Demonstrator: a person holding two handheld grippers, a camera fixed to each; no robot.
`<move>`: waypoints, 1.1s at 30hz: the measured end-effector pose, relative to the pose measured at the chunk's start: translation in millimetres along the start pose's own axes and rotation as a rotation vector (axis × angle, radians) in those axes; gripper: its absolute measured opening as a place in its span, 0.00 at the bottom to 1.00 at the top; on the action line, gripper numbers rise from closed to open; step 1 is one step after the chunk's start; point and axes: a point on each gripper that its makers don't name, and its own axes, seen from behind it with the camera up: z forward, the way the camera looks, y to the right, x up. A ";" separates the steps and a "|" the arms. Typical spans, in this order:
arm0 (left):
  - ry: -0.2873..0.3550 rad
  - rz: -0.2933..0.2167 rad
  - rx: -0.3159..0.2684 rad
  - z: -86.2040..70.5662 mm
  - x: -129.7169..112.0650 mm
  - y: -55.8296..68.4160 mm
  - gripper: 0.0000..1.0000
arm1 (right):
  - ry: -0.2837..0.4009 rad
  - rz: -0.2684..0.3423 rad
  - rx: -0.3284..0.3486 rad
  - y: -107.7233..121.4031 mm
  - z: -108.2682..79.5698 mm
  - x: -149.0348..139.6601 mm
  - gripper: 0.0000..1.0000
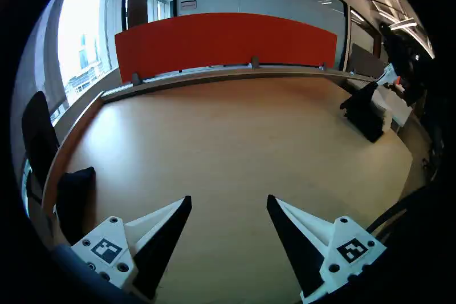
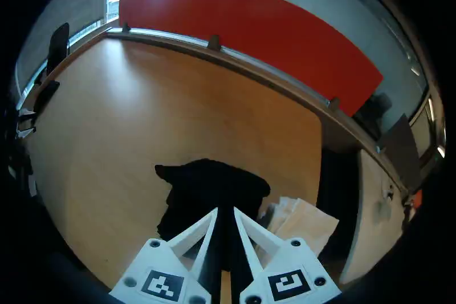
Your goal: Fold towel
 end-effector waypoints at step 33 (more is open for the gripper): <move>-0.019 0.013 0.004 -1.2 -5.5 -1.9 0.98 | -0.226 0.081 -0.004 9.4 16.1 -114.1 0.05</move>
